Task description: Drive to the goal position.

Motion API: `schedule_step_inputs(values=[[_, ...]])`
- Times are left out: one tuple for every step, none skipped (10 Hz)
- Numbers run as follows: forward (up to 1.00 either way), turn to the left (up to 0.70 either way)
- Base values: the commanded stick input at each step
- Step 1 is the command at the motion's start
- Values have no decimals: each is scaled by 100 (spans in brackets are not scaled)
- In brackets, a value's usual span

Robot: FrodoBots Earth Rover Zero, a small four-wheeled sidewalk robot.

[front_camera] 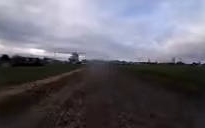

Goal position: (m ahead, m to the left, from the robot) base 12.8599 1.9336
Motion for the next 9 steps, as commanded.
schedule_step_inputs(values=[[85,-34],[85,-34],[85,0],[85,0],[85,-23],[85,-27],[85,0],[85,0],[85,0]])
